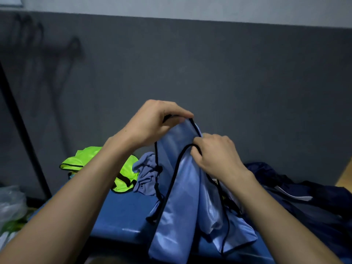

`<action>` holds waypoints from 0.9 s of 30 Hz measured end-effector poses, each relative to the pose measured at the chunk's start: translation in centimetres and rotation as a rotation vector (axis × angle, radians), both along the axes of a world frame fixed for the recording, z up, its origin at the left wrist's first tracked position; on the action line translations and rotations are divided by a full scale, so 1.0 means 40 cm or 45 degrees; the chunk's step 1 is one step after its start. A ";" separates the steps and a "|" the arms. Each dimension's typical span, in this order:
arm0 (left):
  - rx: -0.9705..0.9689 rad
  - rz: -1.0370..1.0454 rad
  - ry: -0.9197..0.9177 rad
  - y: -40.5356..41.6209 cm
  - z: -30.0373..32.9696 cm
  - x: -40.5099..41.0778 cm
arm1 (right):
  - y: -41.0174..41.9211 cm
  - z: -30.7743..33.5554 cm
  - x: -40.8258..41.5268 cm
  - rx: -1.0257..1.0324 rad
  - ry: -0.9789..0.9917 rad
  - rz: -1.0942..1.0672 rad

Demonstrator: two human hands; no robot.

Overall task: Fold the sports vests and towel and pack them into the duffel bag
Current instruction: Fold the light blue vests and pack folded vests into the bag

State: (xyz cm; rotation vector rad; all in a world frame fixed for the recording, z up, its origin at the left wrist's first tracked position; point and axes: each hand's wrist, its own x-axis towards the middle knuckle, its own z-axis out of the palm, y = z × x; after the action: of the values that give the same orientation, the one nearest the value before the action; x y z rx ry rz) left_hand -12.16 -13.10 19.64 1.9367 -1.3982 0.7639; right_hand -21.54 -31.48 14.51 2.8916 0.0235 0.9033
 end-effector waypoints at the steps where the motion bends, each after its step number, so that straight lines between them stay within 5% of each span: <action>1: -0.046 0.051 0.002 0.018 0.008 0.004 | -0.011 -0.006 0.001 0.008 0.001 -0.012; 12: -0.296 0.506 0.181 0.166 -0.021 0.124 | -0.180 -0.078 0.050 0.525 -0.037 -0.116; 17: -0.146 0.086 0.717 0.177 -0.092 0.164 | -0.211 -0.057 0.080 1.470 -0.133 0.017; 20: -0.135 0.128 0.744 0.163 -0.132 0.191 | -0.197 -0.040 0.104 1.859 -0.195 0.093; 27: 0.528 0.198 0.729 0.075 -0.208 0.199 | -0.177 0.000 0.157 1.748 -0.049 0.206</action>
State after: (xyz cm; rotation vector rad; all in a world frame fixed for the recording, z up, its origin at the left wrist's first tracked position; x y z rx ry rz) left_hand -4.22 -10.10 11.30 2.3482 -1.1085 -0.0505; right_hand -15.25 -38.56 14.52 4.1180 -0.6055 1.3774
